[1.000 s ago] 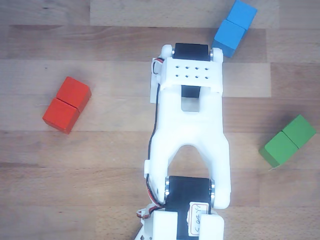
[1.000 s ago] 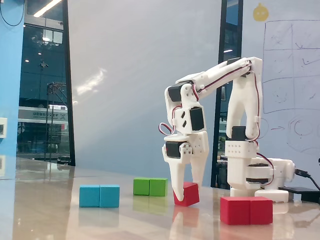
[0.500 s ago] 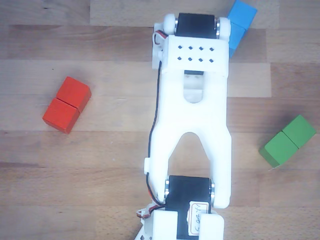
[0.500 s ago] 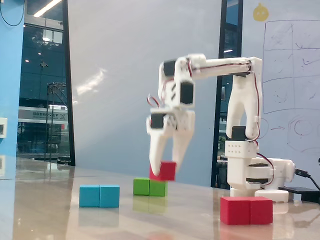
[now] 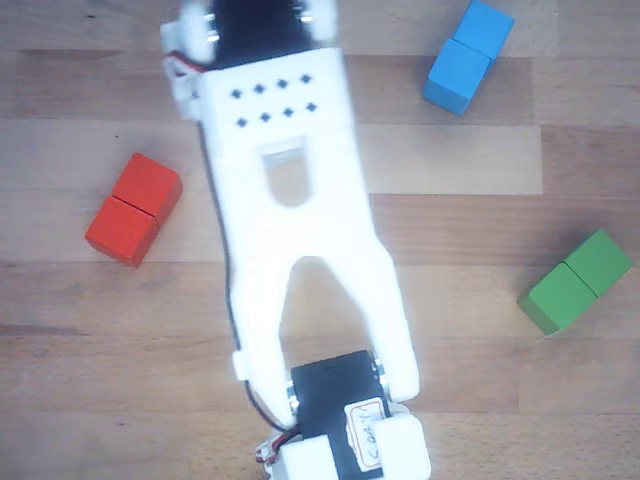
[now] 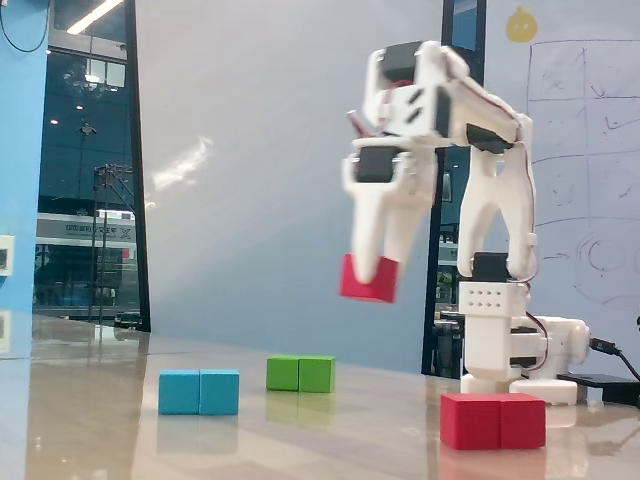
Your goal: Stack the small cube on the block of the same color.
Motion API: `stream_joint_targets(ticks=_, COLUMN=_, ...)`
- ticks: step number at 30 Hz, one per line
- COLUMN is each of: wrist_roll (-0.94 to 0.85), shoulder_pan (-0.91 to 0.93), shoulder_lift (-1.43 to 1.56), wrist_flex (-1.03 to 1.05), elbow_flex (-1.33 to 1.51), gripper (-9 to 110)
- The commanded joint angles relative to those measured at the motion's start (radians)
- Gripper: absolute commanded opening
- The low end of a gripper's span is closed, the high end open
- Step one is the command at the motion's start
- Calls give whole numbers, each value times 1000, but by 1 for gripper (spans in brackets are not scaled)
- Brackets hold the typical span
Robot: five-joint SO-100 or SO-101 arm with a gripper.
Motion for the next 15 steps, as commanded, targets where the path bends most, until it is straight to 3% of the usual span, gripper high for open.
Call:
stream_joint_targets(ticks=1, wrist_roll=2, shoulder_pan=-135, shoulder_lift=20, wrist_flex=8, elbow_flex=-104, gripper=3)
stream_joint_targets(ticks=15, wrist_roll=3, shoulder_pan=-443, shoulder_lift=-74, wrist_flex=6, elbow_flex=-104, gripper=3)
